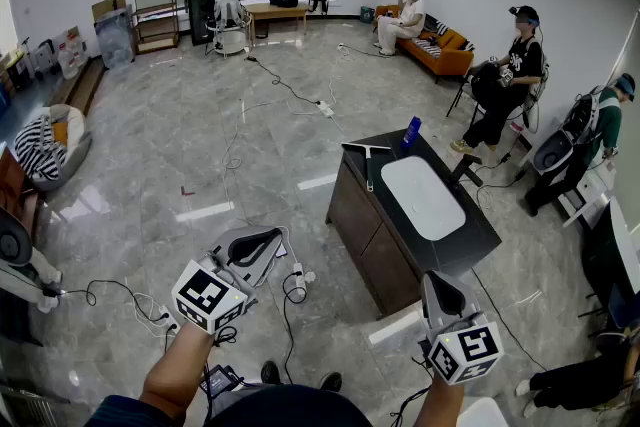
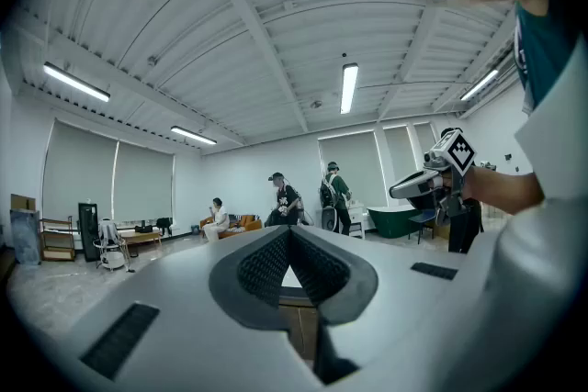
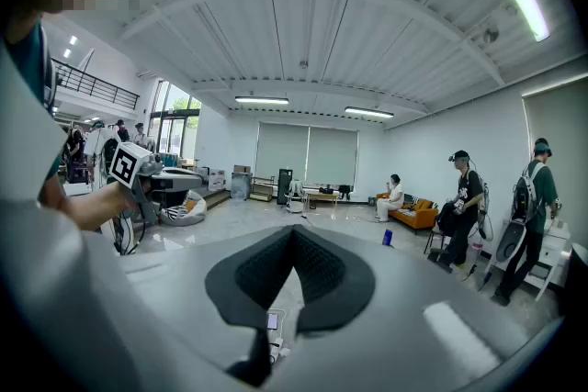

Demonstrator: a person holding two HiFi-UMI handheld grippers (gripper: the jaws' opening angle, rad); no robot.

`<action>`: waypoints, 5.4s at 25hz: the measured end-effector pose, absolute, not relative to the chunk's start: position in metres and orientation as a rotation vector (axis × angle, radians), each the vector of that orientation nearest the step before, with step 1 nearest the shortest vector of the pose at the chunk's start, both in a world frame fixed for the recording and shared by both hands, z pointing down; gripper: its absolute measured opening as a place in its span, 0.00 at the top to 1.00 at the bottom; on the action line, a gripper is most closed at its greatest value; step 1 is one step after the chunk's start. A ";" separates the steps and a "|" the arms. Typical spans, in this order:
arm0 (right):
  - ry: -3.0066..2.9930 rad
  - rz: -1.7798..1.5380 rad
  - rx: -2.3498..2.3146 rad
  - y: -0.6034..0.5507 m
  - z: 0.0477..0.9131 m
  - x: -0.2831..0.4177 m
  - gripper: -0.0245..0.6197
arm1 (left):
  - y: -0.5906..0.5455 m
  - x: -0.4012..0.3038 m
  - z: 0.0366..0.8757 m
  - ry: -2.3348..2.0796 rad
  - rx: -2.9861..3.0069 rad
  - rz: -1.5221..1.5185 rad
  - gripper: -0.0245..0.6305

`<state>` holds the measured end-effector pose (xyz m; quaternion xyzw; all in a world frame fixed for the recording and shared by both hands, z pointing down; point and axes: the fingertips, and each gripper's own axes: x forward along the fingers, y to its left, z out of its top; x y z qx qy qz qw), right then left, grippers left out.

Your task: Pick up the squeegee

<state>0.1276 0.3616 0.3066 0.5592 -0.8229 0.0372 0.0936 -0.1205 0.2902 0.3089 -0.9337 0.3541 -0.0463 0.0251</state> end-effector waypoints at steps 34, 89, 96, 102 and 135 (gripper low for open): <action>-2.439 0.188 1.698 0.288 0.330 0.084 0.95 | 0.228 -0.166 0.343 1.089 -2.961 -0.133 0.95; -2.408 0.331 1.757 -0.084 0.379 0.178 0.95 | -0.149 -0.065 0.374 1.005 -3.023 -0.220 0.95; -2.366 0.308 1.814 -0.119 0.375 0.146 0.95 | -0.189 -0.097 0.373 0.937 -3.044 -0.196 0.96; -2.356 0.314 1.787 -0.149 0.382 0.127 0.95 | -0.217 -0.113 0.379 0.939 -3.057 -0.177 0.95; -2.338 0.663 1.345 -0.413 0.613 0.213 0.94 | -0.343 -0.063 0.504 1.450 -3.050 -0.446 0.95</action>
